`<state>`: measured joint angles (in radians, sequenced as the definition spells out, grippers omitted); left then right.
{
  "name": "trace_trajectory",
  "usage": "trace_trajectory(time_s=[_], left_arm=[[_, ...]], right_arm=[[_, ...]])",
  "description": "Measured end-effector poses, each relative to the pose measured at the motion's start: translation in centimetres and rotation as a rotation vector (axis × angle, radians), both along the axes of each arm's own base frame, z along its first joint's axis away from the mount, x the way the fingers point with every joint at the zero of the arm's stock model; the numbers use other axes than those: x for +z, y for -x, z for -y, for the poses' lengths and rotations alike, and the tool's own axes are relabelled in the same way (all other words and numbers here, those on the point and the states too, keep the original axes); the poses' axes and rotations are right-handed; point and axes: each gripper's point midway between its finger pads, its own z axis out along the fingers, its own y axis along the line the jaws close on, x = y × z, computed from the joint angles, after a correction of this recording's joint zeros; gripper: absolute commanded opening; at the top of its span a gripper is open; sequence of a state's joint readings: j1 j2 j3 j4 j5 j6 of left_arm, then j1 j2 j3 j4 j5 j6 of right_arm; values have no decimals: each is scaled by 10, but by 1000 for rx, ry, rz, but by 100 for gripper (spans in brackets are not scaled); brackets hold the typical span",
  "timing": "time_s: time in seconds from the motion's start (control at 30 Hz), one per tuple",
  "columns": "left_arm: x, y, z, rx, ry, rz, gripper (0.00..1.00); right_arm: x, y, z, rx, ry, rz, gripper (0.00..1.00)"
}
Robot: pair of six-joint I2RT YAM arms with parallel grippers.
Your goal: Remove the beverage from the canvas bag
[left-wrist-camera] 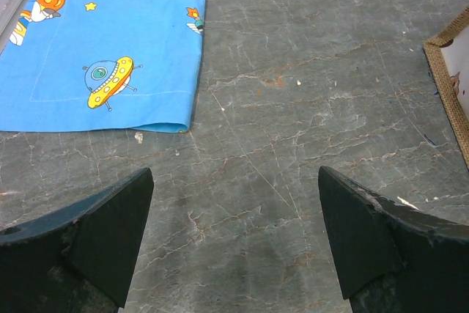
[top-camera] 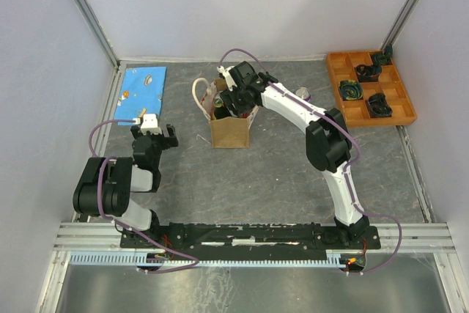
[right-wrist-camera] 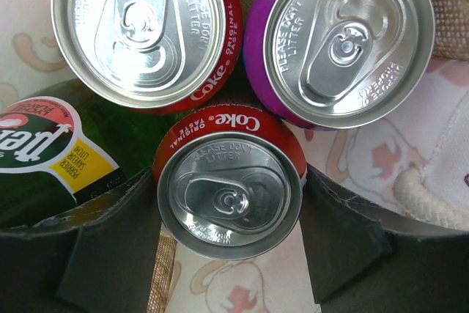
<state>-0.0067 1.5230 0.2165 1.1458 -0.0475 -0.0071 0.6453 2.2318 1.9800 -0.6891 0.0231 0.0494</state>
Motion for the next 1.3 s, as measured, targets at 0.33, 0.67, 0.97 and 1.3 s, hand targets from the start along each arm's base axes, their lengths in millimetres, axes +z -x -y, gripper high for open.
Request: trace_trajectory(time_s=[0.33, 0.67, 0.97, 1.3], left_arm=[[0, 0, 0, 0, 0, 0, 99], [0, 0, 0, 0, 0, 0, 99], [0, 0, 0, 0, 0, 0, 99], [0, 0, 0, 0, 0, 0, 99]], right_arm=[[27, 0, 1, 10, -20, 42, 0], [173, -4, -1, 20, -212, 325, 0], [297, 8, 46, -76, -292, 679, 0], [309, -16, 129, -380, -31, 838, 0]])
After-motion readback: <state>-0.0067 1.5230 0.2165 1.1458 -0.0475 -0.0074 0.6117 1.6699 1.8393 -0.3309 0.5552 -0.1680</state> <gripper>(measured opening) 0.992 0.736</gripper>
